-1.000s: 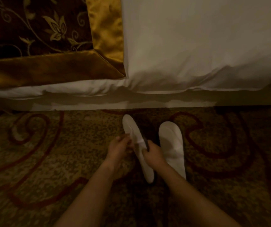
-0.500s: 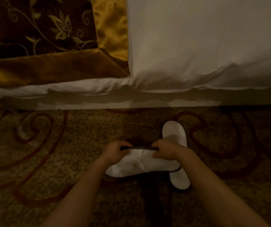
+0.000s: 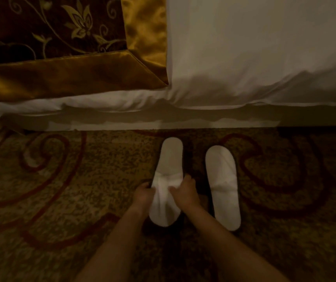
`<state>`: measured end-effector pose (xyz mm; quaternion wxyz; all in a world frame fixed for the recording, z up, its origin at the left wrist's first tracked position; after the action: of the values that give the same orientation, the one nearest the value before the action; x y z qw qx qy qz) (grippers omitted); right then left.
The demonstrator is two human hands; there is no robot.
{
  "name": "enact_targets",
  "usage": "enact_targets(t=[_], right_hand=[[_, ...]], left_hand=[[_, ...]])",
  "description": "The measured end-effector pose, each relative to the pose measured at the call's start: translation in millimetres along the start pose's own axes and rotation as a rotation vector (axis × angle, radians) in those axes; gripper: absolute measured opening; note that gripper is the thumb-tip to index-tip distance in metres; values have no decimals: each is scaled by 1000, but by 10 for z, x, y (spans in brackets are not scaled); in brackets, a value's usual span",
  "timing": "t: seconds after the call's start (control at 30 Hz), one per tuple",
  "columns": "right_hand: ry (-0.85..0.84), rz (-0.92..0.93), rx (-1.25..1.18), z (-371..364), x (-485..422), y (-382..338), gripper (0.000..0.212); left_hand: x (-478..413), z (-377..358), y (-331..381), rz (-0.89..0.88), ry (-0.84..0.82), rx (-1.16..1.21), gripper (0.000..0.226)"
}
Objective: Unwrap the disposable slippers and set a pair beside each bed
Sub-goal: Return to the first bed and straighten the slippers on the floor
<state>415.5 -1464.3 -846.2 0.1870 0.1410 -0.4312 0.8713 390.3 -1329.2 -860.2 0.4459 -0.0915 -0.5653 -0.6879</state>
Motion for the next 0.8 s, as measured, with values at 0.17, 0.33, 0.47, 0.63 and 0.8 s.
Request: enact_targets(t=[0.17,0.33,0.47,0.63,0.8], right_hand=[[115,70,185,8,-90,49,54],[98,173,358,0,-68,173,53],[50,253,470,-31,-54,234,52],[159,262,451,159,-140,194,69],[457,55,670,779,-414,350,95]], left_hand=[[51,-153,-40,-81,23,-137,53],[59,-202,-111,-216,96,-545,61],[98,-234,-130,-274,174,-648,58],[204,-246,-37,-223,298,-725,53],[307,-309,299,-338,388,-655,44]])
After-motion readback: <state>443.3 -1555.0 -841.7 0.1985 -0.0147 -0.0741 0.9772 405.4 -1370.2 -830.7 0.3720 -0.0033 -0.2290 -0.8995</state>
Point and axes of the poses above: each hand's wrist, its own x-axis away from the middle knuckle, its own z-axis out of the back of the hand, y = z × x, the point moved 5 cm from there along -x, towards the middle knuckle, and after that the axes turned 14 degrees about y, right-handed, at the moved point
